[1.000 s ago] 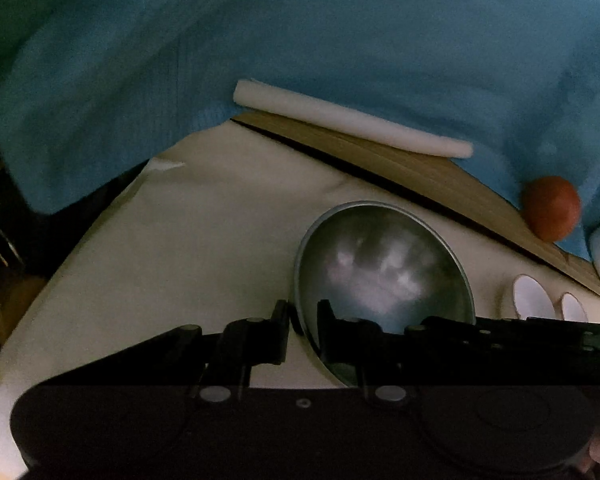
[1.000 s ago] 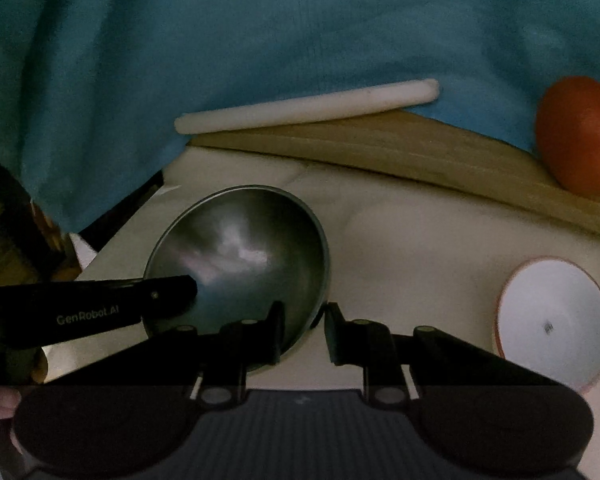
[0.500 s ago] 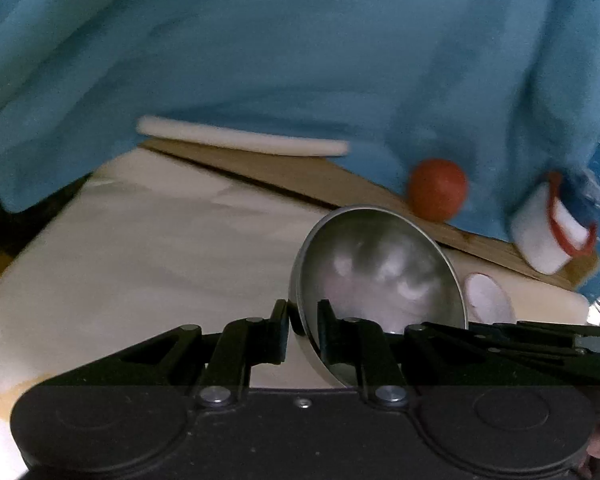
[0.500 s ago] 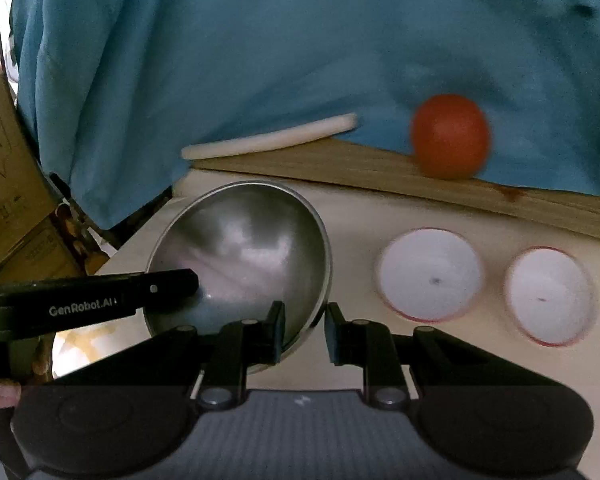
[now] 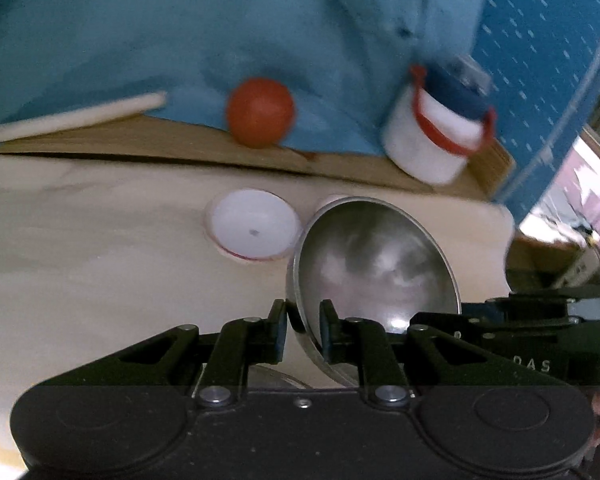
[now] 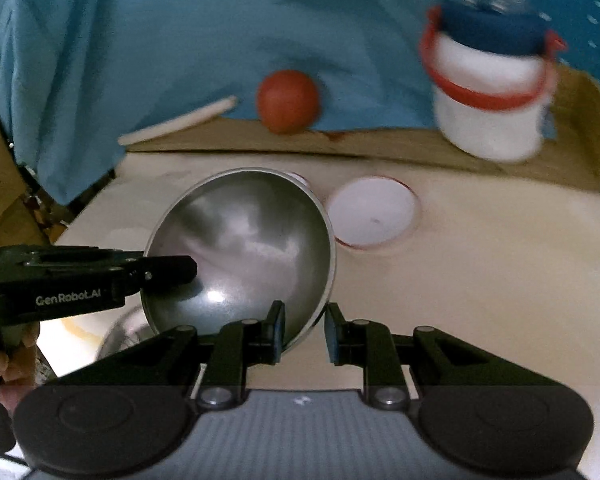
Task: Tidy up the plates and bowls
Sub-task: 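Lift the steel bowl with both grippers and carry it over the stacked plates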
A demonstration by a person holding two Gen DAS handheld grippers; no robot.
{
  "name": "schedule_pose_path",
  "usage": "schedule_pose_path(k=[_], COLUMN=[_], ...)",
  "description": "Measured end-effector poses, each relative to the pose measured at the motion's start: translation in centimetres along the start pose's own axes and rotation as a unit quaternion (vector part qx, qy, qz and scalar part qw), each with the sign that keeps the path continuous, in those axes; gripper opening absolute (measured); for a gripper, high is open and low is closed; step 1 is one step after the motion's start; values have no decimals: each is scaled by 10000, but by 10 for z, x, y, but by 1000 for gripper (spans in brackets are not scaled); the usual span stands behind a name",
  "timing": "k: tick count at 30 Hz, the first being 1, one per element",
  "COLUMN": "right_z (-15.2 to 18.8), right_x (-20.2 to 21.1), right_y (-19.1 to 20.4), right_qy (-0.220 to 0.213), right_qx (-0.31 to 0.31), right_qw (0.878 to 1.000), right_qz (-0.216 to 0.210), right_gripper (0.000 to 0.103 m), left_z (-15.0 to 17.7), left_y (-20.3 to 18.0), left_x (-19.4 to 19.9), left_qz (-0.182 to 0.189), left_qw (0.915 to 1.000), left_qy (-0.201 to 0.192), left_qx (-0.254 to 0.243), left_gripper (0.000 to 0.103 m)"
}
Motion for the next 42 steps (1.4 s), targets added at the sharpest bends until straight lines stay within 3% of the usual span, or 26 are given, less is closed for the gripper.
schedule_pose_path(k=[12,22,36,42], right_z=[33,53,54,54], right_x=[24,19,14,14], right_y=[-45,-61,-68,-67], right_qy=[298,699,774,729], right_qx=[-263,-225,87,82], right_qw=[9991,9973,9966,9968], right_qz=[141,18,-280,-314], right_gripper=[24,23,24,25], left_z=[28,48,57,59], left_y=[-51,-70,-74,-72], left_x=[-26,-42,-39,-34], left_qz=[-20,-375,-750,-800], left_qw=[9973,9922,9912,9911], left_qy=[648,1126,1091,1063], left_qx=[-351,-373,-7,-69], left_gripper=[19,19,19,22])
Point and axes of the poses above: each gripper's, at about its wrist camera, not at the fingertips, and x roughly against the way its jaws point, y to its left, z to its underside, the point moved 3 cm from there along -x, roughly the way its jaws point, and after that the axes turned 7 degrees about -z, right-handed, at the moved point
